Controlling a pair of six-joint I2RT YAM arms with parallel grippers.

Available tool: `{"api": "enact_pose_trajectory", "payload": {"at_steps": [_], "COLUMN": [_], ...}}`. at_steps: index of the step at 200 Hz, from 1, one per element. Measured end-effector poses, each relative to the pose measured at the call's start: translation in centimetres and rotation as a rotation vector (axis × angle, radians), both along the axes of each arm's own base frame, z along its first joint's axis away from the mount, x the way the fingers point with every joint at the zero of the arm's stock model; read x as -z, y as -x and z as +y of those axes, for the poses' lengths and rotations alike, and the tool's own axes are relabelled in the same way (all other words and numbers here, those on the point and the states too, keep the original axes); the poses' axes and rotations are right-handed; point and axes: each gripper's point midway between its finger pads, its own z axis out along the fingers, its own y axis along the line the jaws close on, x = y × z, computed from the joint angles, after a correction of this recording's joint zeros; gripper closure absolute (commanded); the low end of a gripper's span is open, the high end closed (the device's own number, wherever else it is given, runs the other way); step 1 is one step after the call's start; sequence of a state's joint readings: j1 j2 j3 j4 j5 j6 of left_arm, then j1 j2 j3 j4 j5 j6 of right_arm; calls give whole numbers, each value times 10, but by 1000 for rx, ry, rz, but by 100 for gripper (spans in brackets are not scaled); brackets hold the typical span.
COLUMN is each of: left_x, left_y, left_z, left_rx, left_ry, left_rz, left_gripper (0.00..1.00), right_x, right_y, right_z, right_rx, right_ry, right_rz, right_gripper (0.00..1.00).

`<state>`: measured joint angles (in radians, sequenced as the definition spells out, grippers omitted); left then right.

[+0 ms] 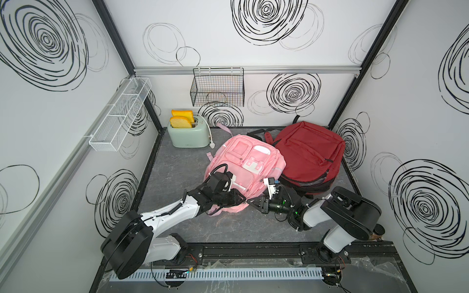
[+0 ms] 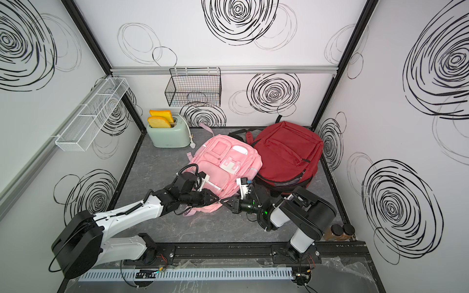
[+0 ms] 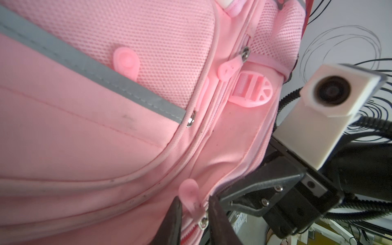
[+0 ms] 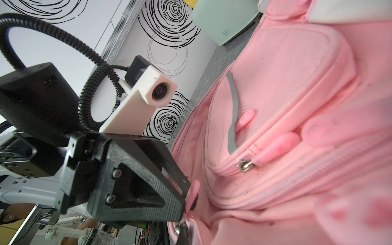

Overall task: Zip up the backpack
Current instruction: Zip the zipper on the backpack.

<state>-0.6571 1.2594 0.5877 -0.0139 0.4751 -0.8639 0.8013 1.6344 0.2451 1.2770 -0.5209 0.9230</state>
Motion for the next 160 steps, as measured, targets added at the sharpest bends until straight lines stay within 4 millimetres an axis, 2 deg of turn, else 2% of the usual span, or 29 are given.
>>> {"api": "enact_pose_trajectory", "payload": {"at_steps": [28,51,65,114,160], "left_x": [2,1,0,-2,-2], "left_y": [-1,-1,-1,-2,0], "left_z": [0,-2,-4,-6,-8], "left_rx": [-14,-20,-22,-33,-40], "left_ry": [23,45,64,108,155], "left_rz": [2,2,0,2,3], "left_gripper": [78,69,68,77,74], "right_x": [1,1,1,1,2], "right_y": [0,1,1,1,2], "right_z": [0,1,1,1,1], "right_rx": [-3,-5,-5,-7,-12], "right_ry": [-4,-7,-8,-19,-30], "right_rz": [4,6,6,11,22], "right_gripper": [100,100,100,100,100]}}
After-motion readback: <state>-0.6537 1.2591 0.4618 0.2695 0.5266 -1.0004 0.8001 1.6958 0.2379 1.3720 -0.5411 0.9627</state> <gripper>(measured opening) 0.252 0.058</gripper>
